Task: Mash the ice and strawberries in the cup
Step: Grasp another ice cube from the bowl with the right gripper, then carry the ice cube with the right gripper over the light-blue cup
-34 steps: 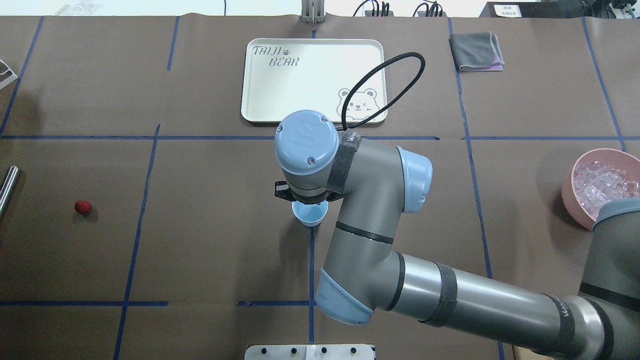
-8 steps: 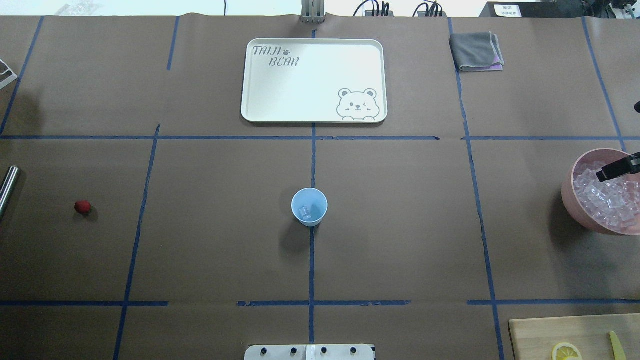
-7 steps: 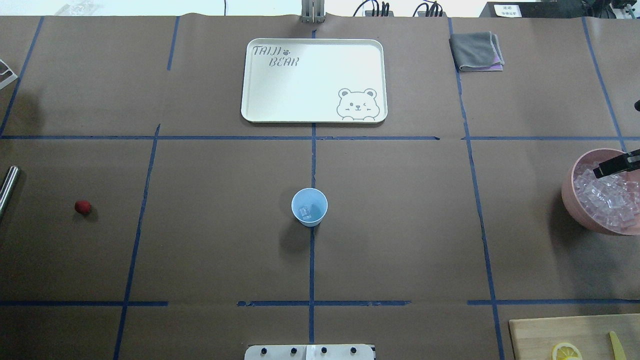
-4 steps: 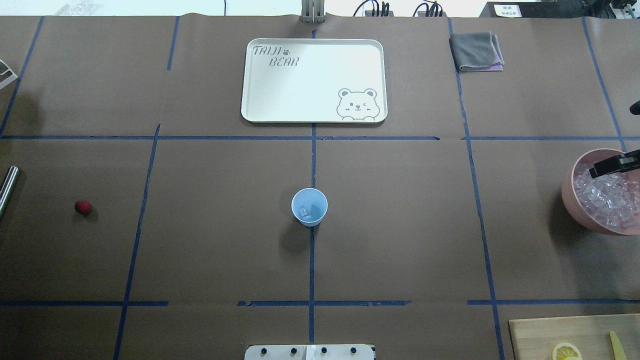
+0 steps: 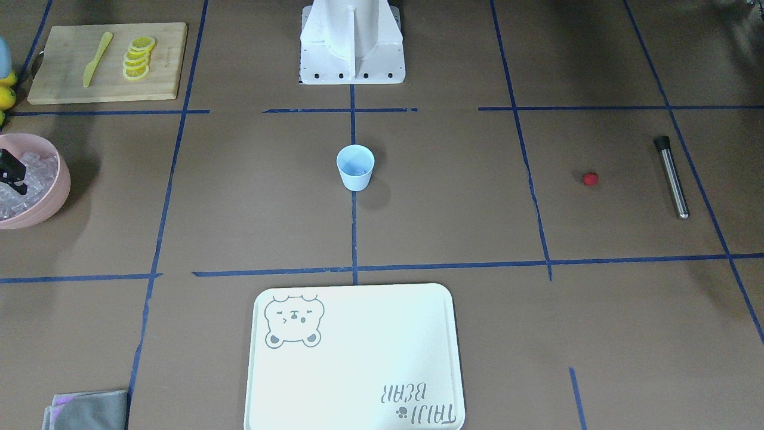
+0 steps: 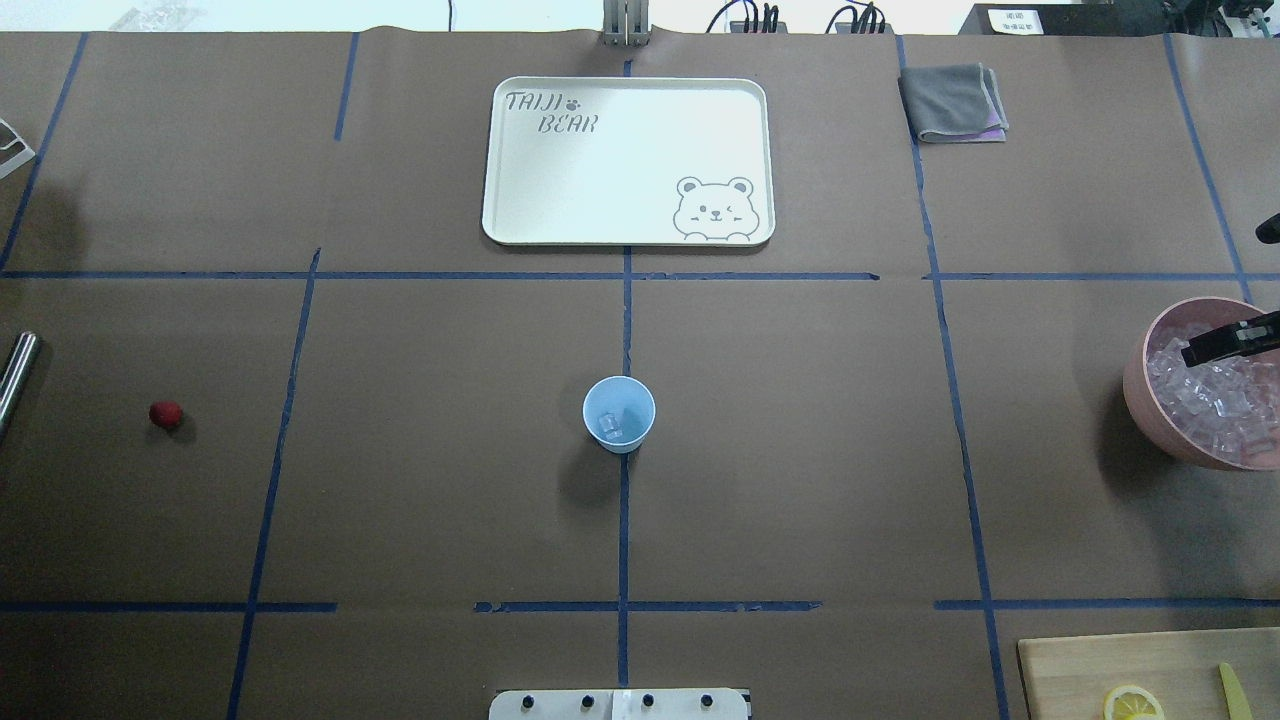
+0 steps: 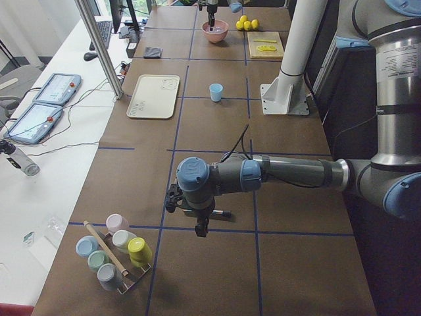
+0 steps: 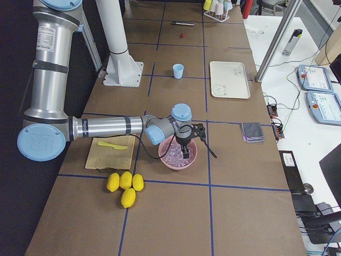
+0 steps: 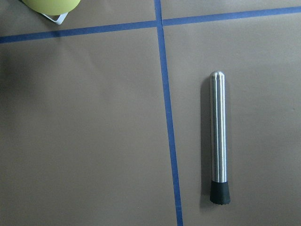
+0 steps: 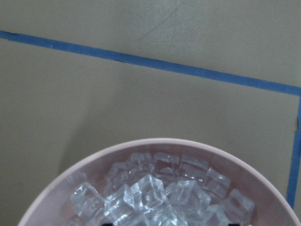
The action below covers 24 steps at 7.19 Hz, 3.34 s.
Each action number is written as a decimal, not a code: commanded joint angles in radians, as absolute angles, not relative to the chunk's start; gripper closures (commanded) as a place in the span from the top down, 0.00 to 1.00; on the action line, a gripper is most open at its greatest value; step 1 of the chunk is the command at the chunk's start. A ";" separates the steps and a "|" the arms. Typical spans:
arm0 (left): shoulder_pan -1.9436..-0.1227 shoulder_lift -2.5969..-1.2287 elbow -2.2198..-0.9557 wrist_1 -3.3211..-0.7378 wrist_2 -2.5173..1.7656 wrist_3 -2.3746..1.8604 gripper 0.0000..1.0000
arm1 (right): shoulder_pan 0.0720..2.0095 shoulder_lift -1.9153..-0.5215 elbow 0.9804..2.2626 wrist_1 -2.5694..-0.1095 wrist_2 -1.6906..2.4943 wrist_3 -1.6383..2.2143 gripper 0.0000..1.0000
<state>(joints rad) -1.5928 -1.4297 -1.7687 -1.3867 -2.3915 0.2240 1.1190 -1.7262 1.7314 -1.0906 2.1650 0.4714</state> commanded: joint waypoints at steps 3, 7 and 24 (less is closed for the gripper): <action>-1.592 -1.430 -1.776 -1.387 -2.391 0.224 1.00 | 1.120 -1.749 1.746 -1.089 2.167 0.463 0.03; -1.592 -1.428 -1.779 -1.385 -2.391 0.224 1.00 | 1.155 -1.753 1.851 -1.177 2.204 0.463 0.00; -1.591 -1.428 -1.776 -1.384 -2.391 0.224 1.00 | 0.459 -0.682 1.742 -1.841 1.795 1.388 0.02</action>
<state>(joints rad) -1.5920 -1.4281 -1.7765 -1.3842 -2.3915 0.2240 0.4836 -0.7469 1.8394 -1.8495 1.8282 1.3574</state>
